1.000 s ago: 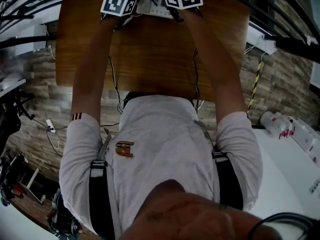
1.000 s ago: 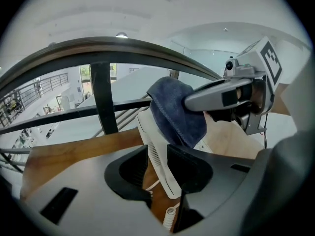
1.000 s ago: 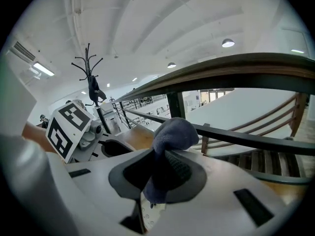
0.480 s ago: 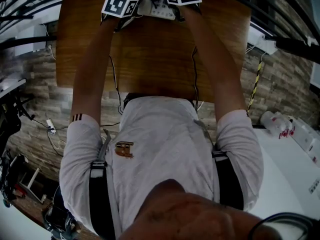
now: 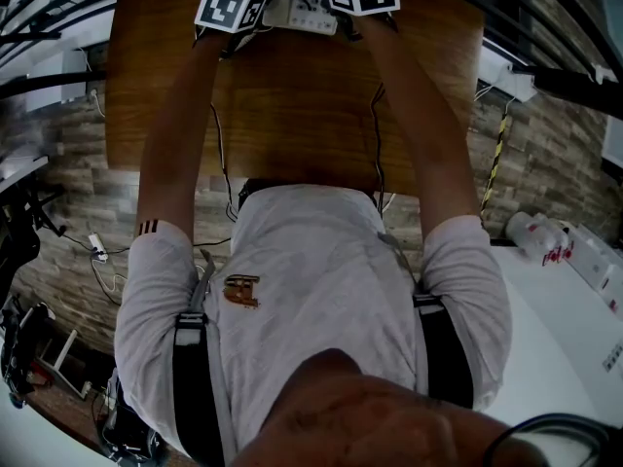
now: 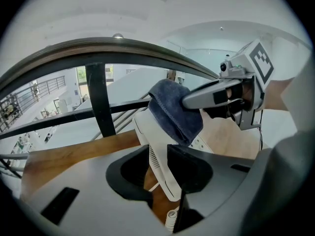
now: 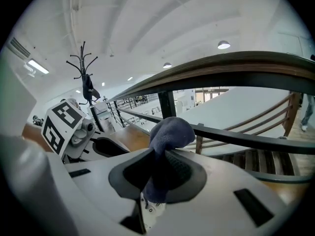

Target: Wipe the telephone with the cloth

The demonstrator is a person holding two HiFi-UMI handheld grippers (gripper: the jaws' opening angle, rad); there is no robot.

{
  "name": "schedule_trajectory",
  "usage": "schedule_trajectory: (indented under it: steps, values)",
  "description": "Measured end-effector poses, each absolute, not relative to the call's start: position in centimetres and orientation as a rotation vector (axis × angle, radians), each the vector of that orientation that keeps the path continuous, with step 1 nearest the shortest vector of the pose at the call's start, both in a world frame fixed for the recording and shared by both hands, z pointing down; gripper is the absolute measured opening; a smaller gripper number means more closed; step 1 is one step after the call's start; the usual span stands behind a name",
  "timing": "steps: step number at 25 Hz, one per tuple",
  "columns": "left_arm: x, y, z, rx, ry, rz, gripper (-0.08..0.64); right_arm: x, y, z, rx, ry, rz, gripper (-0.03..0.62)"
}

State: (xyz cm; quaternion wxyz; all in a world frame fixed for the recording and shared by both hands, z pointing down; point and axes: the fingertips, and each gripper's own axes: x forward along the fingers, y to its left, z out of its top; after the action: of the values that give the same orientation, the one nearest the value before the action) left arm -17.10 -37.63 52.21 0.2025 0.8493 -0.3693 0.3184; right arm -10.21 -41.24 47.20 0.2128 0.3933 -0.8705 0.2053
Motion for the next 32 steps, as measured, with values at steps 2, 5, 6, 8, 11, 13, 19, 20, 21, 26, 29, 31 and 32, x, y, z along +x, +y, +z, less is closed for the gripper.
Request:
schedule_trajectory:
  steps: [2,5,6,8,11,13,19,20,21,26,29,31,32]
  values:
    - [-17.1,-37.5,52.8,2.368,-1.031,0.906,0.124,-10.2,-41.0,47.2,1.093,-2.418,0.574,0.074]
    - [-17.1,-37.3,52.9,2.365,-1.04,0.913,0.124,-10.3,-40.7,47.1,1.089,-2.428,0.581,0.074]
    - [-17.2,-37.3,52.9,2.364,-1.042,0.913,0.124,-10.5,-40.6,47.0,1.086,-2.434,0.587,0.074]
    - [-17.3,-37.3,52.9,2.359,-1.041,0.914,0.123,-10.9,-40.7,47.0,1.079,-2.447,0.608,0.074]
    - [-17.5,-37.2,53.3,2.348,-1.033,0.926,0.123,-11.6,-41.0,47.5,1.071,-2.447,0.639,0.074]
    - [-17.6,-37.2,53.6,2.343,-1.028,0.938,0.124,-11.5,-41.3,48.2,1.076,-2.42,0.643,0.074]
    - [-17.4,-36.7,53.7,2.339,-1.026,0.949,0.124,-7.3,-41.2,50.0,1.173,-2.282,0.614,0.074]
    - [-17.4,-36.6,53.6,2.34,-1.027,0.949,0.123,-6.3,-41.0,50.2,1.192,-2.264,0.614,0.074]
    - [-17.4,-36.5,53.6,2.341,-1.027,0.949,0.123,-5.4,-40.8,50.3,1.21,-2.249,0.615,0.074]
    - [-17.2,-36.3,53.8,2.34,-1.028,0.935,0.123,-1.5,-39.9,50.7,1.269,-2.21,0.629,0.074]
    - [-17.3,-36.4,53.9,2.341,-1.032,0.924,0.123,-0.8,-39.5,50.2,1.287,-2.218,0.635,0.074]
    - [-17.6,-36.6,53.9,2.34,-1.033,0.915,0.123,-1.2,-39.3,49.6,1.291,-2.244,0.64,0.074]
    - [-17.7,-36.7,53.9,2.34,-1.032,0.91,0.123,-1.7,-39.1,49.2,1.287,-2.265,0.647,0.074]
